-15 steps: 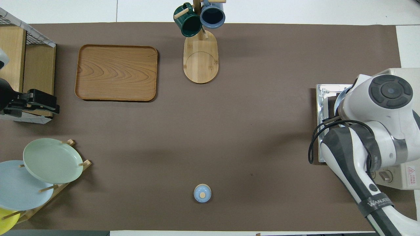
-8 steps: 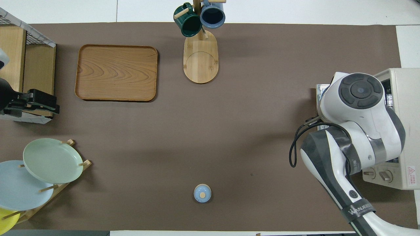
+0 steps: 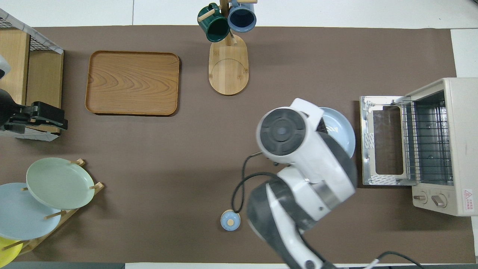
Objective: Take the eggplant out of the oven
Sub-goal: 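Pull the plate with eggplant out and set it on the table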
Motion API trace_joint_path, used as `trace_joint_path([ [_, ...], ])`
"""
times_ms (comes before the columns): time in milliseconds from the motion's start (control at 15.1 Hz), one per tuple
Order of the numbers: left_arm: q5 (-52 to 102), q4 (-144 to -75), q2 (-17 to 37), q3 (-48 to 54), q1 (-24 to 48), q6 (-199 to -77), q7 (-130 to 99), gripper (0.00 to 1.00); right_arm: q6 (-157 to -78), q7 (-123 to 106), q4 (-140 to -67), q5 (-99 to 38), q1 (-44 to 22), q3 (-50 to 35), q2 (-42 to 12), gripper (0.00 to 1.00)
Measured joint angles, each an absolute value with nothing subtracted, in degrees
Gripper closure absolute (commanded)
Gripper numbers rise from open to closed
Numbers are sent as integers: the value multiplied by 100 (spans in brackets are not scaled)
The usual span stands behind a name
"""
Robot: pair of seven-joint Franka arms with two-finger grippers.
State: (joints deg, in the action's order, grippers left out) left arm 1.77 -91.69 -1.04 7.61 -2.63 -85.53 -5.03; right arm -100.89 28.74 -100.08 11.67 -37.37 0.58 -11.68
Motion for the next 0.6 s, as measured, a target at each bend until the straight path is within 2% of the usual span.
trace_joint_path([
  [133,177,-9169,-104,761,-263,-8553,-503,0,-9633,3812,-8775,1148,-4379,44,-2161,100],
  [266,177,-9169,-104,761,-263,-8553,-503,0,-9743,4119,-8034,984,-4617,-3,-2898,100],
  [598,177,-9169,-104,763,-261,-8551,-503,0,-10307,4274,-7881,948,-5179,-74,-3665,100],
])
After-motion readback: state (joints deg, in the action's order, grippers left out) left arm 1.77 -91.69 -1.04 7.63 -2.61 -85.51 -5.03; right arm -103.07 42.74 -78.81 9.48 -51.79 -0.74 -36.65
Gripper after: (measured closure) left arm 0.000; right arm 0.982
